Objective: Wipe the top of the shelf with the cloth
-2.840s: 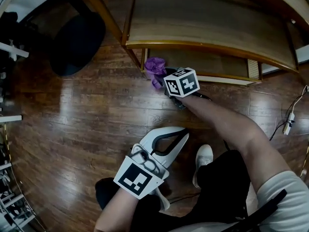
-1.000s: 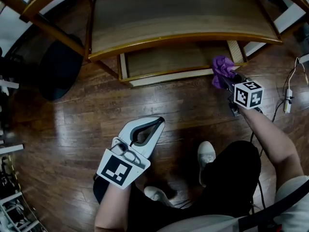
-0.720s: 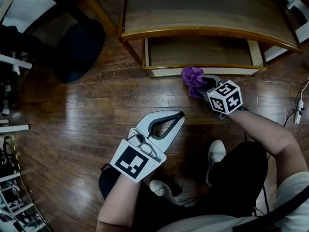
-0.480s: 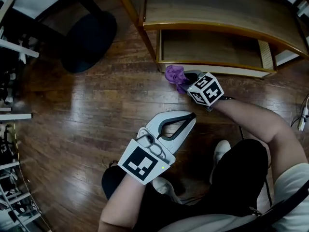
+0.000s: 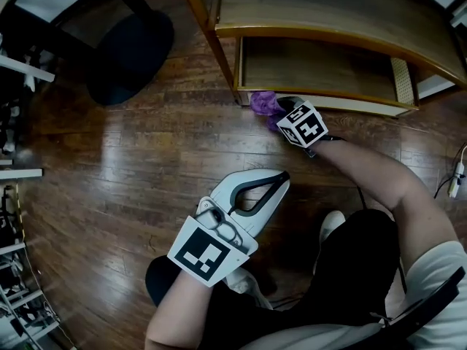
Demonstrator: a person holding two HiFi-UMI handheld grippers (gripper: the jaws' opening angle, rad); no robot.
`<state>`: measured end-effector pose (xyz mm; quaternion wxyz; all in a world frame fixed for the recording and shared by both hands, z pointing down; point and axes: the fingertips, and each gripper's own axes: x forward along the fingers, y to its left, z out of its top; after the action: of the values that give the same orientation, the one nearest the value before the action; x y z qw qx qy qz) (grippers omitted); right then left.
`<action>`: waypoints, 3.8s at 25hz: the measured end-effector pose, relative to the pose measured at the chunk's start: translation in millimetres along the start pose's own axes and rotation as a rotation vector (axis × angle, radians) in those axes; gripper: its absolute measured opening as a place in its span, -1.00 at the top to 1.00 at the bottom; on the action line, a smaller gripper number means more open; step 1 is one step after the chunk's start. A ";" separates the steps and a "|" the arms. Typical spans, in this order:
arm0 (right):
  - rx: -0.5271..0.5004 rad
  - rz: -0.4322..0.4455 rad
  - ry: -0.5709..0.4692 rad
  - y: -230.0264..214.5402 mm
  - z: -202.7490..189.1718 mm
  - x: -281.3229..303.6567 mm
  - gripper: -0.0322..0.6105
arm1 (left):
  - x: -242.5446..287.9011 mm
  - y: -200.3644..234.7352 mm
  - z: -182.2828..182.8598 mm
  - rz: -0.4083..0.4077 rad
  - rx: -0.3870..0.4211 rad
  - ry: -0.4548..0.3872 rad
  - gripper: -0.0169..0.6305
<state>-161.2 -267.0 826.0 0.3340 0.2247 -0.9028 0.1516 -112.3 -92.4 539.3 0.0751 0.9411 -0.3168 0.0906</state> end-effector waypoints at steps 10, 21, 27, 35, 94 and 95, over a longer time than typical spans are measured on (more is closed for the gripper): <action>0.110 -0.206 0.053 -111.7 -88.4 -96.2 0.59 | 31.8 -12.9 -10.9 -0.077 0.006 0.031 0.89; 0.239 -0.471 0.143 -220.9 -200.8 -221.8 0.59 | 48.4 -11.6 -21.6 -0.069 -0.053 0.067 0.89; 0.292 -0.609 0.183 -267.3 -248.3 -287.4 0.59 | 58.7 -16.8 -28.2 -0.085 -0.043 0.089 0.89; 0.413 -0.767 0.289 -305.8 -305.4 -348.4 0.59 | 62.6 -21.1 -25.8 -0.090 -0.024 0.092 0.89; 0.224 -0.586 0.396 -293.1 -299.5 -275.7 0.59 | 60.9 -10.8 -42.2 -0.040 -0.052 0.150 0.89; 0.234 -0.607 0.405 -297.7 -304.2 -285.8 0.59 | 60.9 -9.5 -42.1 -0.035 -0.053 0.153 0.89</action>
<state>345.7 -305.1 893.4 0.5072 0.4839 -0.6876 0.1891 -64.0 -112.0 592.8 0.1256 0.9345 -0.2960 0.1527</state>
